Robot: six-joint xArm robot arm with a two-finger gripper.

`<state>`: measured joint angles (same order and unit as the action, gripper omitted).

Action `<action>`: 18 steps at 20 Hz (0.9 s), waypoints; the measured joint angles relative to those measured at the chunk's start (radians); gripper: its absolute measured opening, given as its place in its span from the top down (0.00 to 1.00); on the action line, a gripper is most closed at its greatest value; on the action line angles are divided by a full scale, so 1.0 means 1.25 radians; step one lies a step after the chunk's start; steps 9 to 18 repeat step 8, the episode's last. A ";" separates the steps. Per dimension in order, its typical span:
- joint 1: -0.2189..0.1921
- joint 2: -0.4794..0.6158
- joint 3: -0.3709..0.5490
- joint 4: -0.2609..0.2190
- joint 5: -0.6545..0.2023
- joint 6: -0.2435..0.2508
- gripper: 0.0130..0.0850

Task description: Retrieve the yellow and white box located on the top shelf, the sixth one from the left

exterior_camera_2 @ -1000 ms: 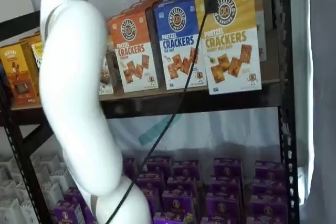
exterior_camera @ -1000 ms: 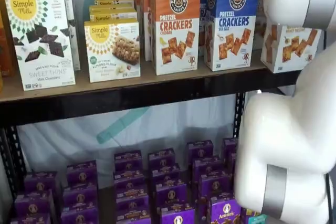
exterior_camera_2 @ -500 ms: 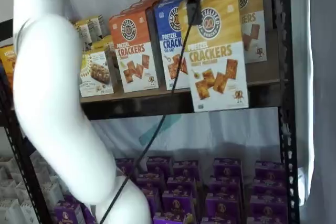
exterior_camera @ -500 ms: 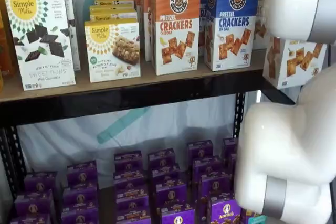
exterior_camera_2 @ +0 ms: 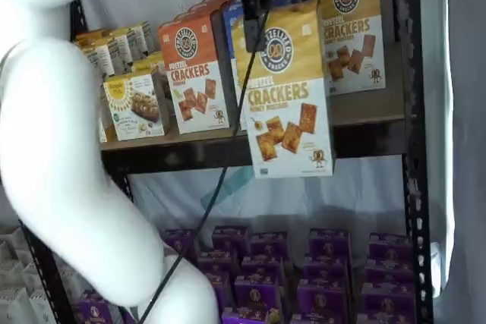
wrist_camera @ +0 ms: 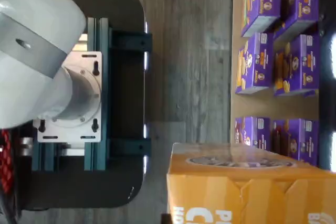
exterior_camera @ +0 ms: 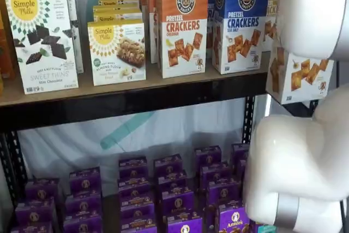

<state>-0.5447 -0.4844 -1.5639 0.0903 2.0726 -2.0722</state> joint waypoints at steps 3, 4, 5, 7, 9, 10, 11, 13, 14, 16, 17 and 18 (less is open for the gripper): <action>0.025 -0.021 0.018 0.002 0.010 0.026 0.39; 0.030 -0.025 0.022 0.003 0.012 0.032 0.39; 0.034 -0.029 0.026 0.005 0.014 0.037 0.39; 0.039 -0.036 0.032 0.010 0.014 0.044 0.39; 0.040 -0.039 0.035 0.012 0.015 0.047 0.39; 0.040 -0.039 0.035 0.012 0.015 0.047 0.39; 0.040 -0.039 0.035 0.012 0.015 0.047 0.39; 0.040 -0.039 0.035 0.012 0.015 0.047 0.39; 0.040 -0.039 0.035 0.012 0.015 0.047 0.39; 0.040 -0.039 0.035 0.012 0.015 0.047 0.39; 0.040 -0.039 0.035 0.012 0.015 0.047 0.39; 0.040 -0.039 0.035 0.012 0.015 0.047 0.39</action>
